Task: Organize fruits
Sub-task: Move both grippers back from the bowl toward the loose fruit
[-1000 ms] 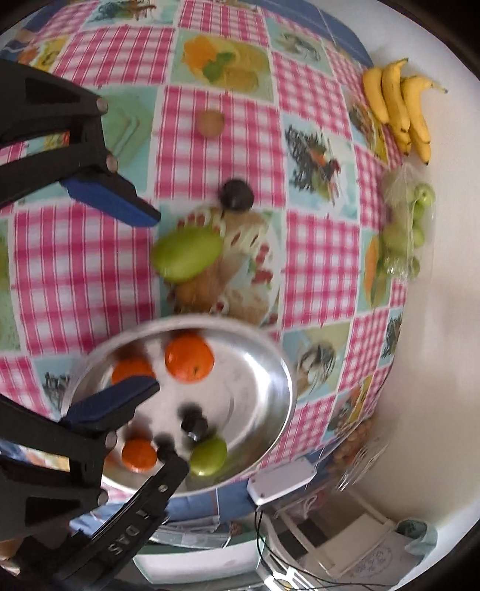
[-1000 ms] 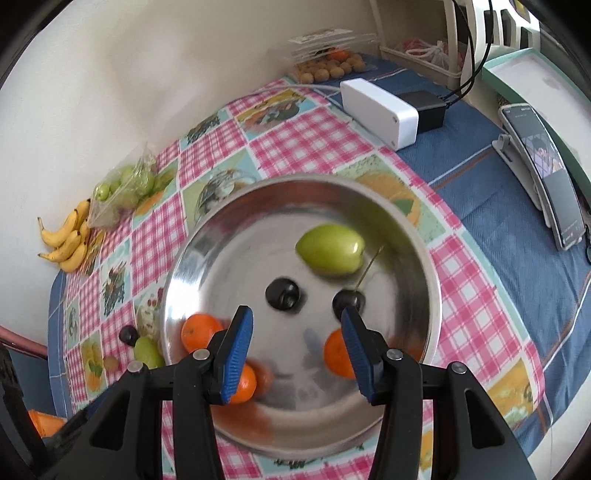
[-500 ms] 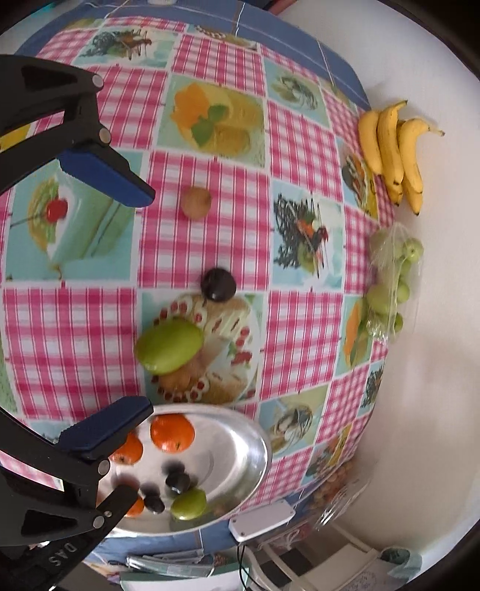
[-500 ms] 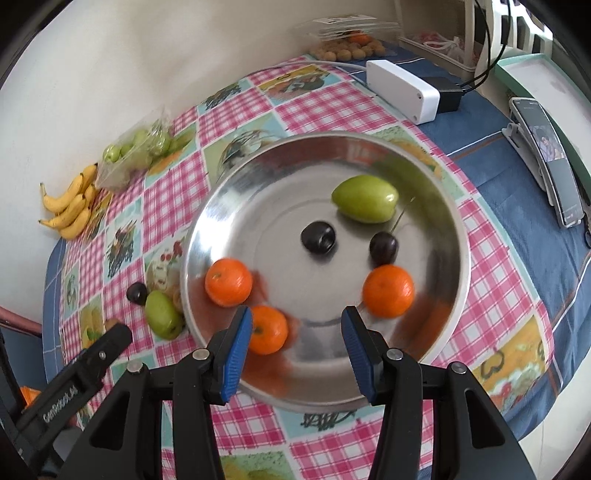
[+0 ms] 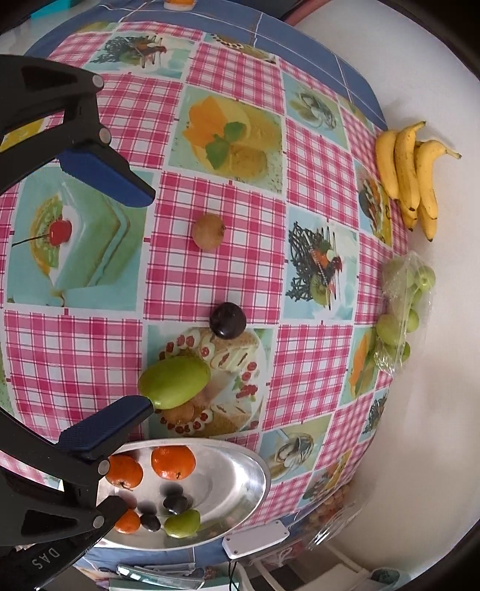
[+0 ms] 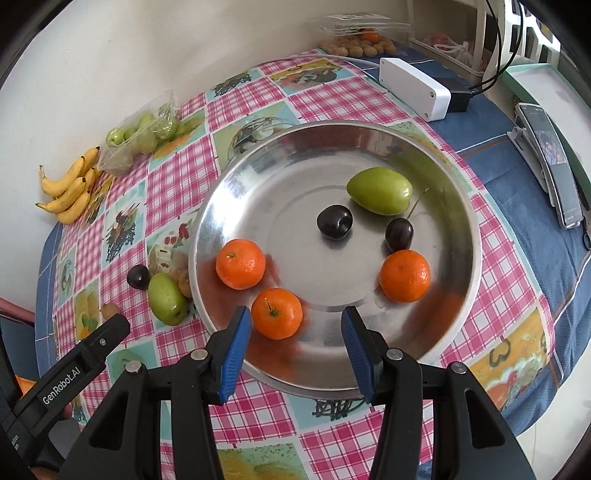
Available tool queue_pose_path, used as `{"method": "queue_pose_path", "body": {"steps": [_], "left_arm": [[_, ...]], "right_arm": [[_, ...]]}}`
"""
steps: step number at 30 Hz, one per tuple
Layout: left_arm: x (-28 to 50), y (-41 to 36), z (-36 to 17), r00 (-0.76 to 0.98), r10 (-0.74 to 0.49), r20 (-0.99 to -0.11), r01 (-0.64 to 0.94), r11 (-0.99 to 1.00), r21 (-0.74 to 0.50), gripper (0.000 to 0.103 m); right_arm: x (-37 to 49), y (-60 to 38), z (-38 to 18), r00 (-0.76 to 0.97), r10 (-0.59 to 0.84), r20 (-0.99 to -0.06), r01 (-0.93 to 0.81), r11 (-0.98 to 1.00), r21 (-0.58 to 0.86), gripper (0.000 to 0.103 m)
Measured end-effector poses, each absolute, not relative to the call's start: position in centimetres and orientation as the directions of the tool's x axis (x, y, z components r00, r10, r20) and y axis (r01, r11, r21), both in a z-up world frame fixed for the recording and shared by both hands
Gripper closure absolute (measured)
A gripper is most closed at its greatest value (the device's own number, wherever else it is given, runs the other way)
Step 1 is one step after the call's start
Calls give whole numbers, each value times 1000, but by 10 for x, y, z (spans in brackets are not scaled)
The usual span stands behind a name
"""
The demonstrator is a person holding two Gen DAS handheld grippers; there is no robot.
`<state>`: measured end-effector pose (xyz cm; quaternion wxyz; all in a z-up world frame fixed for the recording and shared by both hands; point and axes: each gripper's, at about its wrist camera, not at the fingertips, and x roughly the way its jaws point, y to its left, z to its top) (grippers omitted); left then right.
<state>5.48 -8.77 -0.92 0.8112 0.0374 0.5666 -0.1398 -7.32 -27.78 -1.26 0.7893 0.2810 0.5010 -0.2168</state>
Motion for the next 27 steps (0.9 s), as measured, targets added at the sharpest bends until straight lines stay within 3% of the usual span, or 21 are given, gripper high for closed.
{"method": "queue_pose_path", "body": {"steps": [4, 7, 10, 12, 18, 20, 27], "left_arm": [[56, -85, -11, 311, -179, -933, 255, 962, -100, 0], [56, -83, -10, 319, -166, -933, 254, 963, -84, 0], [57, -80, -9, 327, -160, -931, 251, 965, -78, 0], [59, -79, -10, 324, -150, -934, 244, 967, -71, 0], [58, -79, -12, 329, -137, -934, 248, 967, -55, 0], [58, -79, -12, 337, -140, -931, 253, 966, -53, 0], [61, -78, -10, 362, -151, -920, 252, 966, -59, 0]], "right_arm": [[-72, -277, -15, 396, -65, -916, 625, 750, 217, 48], [-69, -275, -17, 391, -73, -918, 619, 758, 203, 30], [-67, -273, -18, 388, -79, -918, 615, 764, 195, 27], [-66, -272, -19, 385, -86, -919, 612, 769, 185, 18], [-64, -272, -20, 382, -98, -919, 605, 778, 169, 14], [-64, -272, -20, 380, -105, -919, 602, 782, 159, 0], [-62, -271, -17, 417, -110, -902, 588, 790, 176, 0]]}}
